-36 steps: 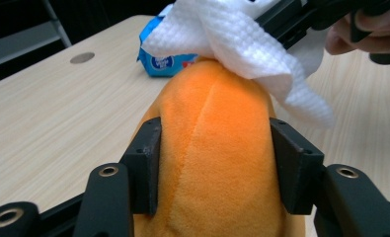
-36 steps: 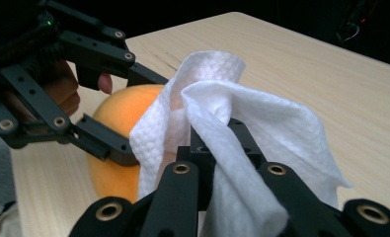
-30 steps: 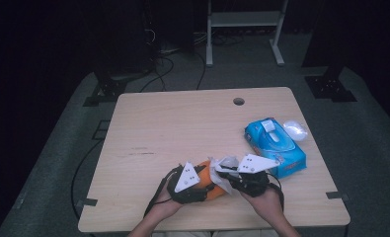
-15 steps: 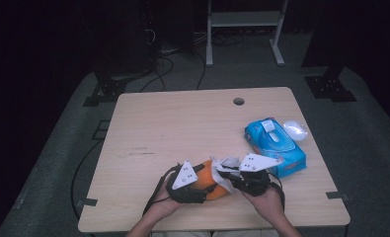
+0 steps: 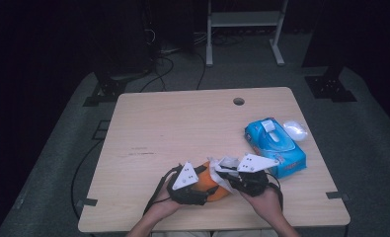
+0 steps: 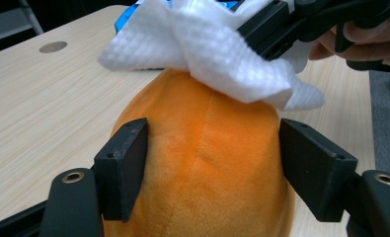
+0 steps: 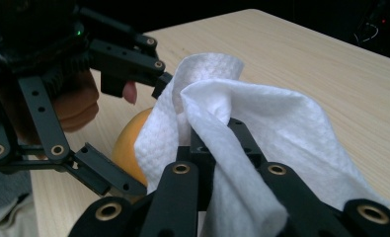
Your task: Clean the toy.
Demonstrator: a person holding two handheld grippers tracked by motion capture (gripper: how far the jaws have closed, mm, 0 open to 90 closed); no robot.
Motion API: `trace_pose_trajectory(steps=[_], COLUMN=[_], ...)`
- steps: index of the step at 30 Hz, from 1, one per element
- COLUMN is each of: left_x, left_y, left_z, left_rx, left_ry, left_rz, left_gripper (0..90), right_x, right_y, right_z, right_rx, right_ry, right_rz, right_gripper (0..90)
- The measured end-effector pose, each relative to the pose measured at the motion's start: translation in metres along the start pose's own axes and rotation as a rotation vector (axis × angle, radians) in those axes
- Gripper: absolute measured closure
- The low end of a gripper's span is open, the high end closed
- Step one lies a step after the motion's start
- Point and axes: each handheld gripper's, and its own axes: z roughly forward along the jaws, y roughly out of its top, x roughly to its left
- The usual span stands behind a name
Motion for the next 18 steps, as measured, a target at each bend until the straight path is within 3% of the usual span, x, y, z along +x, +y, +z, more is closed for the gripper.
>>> trace_pose_trajectory(steps=[3, 4, 6, 10, 12, 15, 18], left_x=[0.007, 0.011, 0.016, 0.009, 0.005, 0.000, 0.000], left_y=[0.000, -0.001, -0.004, -0.002, 0.000, 0.001, 0.002], left_z=[-0.004, -0.004, -0.003, 0.000, 0.001, 0.003, 0.003], left_rx=[-0.013, -0.007, -0.001, -0.005, 0.002, 0.009, 0.005], left_ry=[0.019, 0.027, 0.018, 0.011, 0.015, 0.013, 0.006], left_rz=[-0.012, -0.031, -0.060, -0.042, -0.032, -0.019, -0.012], left_gripper=[22.0, 16.2, 12.6, 26.8, 31.6, 32.7, 30.3], right_x=[-0.008, -0.012, -0.018, -0.027, -0.023, -0.012, -0.010], right_y=[-0.003, -0.005, -0.008, -0.012, -0.010, -0.004, -0.003], right_z=[-0.002, -0.004, -0.006, -0.008, -0.008, -0.008, -0.007], right_rx=[0.000, 0.003, 0.000, 0.000, 0.004, 0.001, -0.006], right_ry=[0.005, -0.002, -0.005, -0.027, -0.045, -0.043, -0.015], right_rz=[0.029, 0.040, 0.062, 0.096, 0.078, 0.031, 0.021], right_gripper=[82.8, 82.8, 82.8, 82.8, 82.8, 82.7, 82.7])
